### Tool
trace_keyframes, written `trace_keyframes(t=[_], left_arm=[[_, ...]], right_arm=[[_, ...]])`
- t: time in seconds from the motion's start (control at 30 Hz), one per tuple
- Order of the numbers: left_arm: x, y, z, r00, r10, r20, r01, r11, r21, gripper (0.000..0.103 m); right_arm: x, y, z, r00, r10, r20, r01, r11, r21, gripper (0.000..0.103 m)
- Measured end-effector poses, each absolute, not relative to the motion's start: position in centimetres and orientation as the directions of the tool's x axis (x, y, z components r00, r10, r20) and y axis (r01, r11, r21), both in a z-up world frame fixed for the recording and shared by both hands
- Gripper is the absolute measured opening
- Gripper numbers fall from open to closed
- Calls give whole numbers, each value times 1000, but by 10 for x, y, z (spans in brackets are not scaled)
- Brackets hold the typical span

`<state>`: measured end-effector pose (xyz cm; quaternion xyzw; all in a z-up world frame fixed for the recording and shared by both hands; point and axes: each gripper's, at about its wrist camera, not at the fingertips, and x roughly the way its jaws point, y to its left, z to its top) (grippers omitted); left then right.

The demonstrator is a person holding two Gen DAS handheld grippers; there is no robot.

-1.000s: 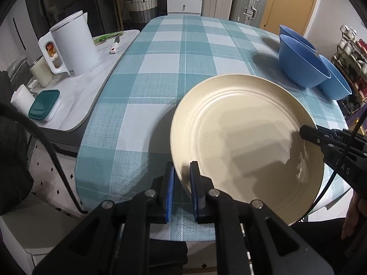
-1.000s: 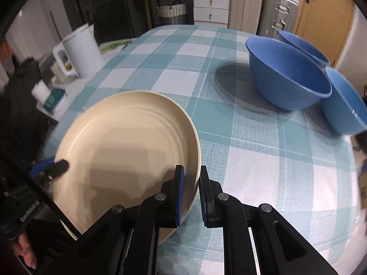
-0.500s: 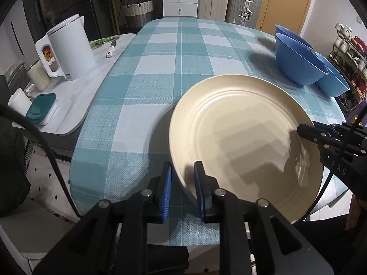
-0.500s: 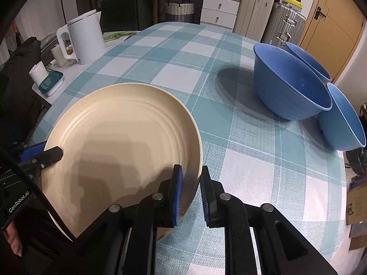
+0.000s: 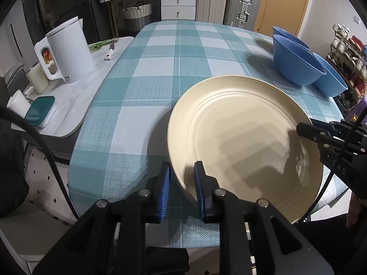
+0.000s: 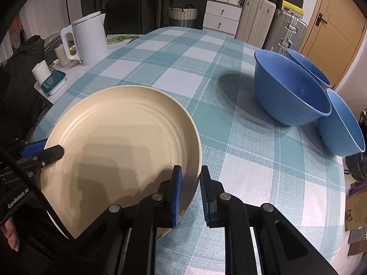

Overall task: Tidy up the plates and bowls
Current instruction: 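Lower the held plate onto the cream plate stack and open both grippers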

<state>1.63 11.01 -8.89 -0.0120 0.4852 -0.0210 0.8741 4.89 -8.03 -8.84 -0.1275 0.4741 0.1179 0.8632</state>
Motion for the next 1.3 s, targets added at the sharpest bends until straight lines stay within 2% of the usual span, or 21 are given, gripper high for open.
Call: trace_keyframes(t=[0.17,0.33,0.5,0.53,0.57,0.6,0.67,0.7,0.77,0.83,0.9,1.0,1.2,1.3], left_arm=[[17,111,-88,528,-53,-848,20,999,-50,19],[16,116,-83,537,-72,-841,20,997,-72,20],[15,120,-80,545,-90,-834,22,995,-93,20],[16,121,-79,540,-99,-836,29,995,-100,26],[17,121,-79,533,-105,-839,38,994,-101,40],[18,122,-78,533,-103,-840,43,995,-95,45],[18,125,-74,553,-84,-829,35,996,-78,46],[18,127,-73,557,-83,-826,34,996,-77,47],[21,128,-72,555,-94,-826,44,996,-83,48],[20,129,-73,565,-93,-820,43,996,-84,49],[19,129,-75,568,-98,-817,47,995,-87,49],[16,127,-76,569,-134,-812,69,991,-115,49],[21,136,-87,526,-156,-836,20,985,-172,70],[25,142,-93,503,-180,-845,-9,977,-213,71]], right_arm=[[50,-82,-88,523,80,-849,-321,941,-109,15],[45,-86,-69,578,105,-809,-318,942,-105,15],[45,-93,-56,590,136,-796,-300,952,-59,15],[46,-96,-55,586,152,-796,-296,955,-35,15],[46,-99,-55,583,164,-795,-292,956,-16,15],[46,-102,-55,580,178,-795,-286,958,6,17],[46,-108,-57,572,217,-791,-282,958,59,21],[46,-112,-59,574,233,-785,-280,957,80,28],[43,-117,-62,592,256,-764,-274,956,108,46],[38,-125,-63,637,276,-720,-258,956,139,71],[36,-129,-61,652,298,-697,-255,952,169,81],[34,-129,-64,633,316,-707,-257,947,193,83],[41,-121,-82,535,343,-772,-259,936,237,83],[47,-120,-92,481,370,-795,-233,928,291,82]])
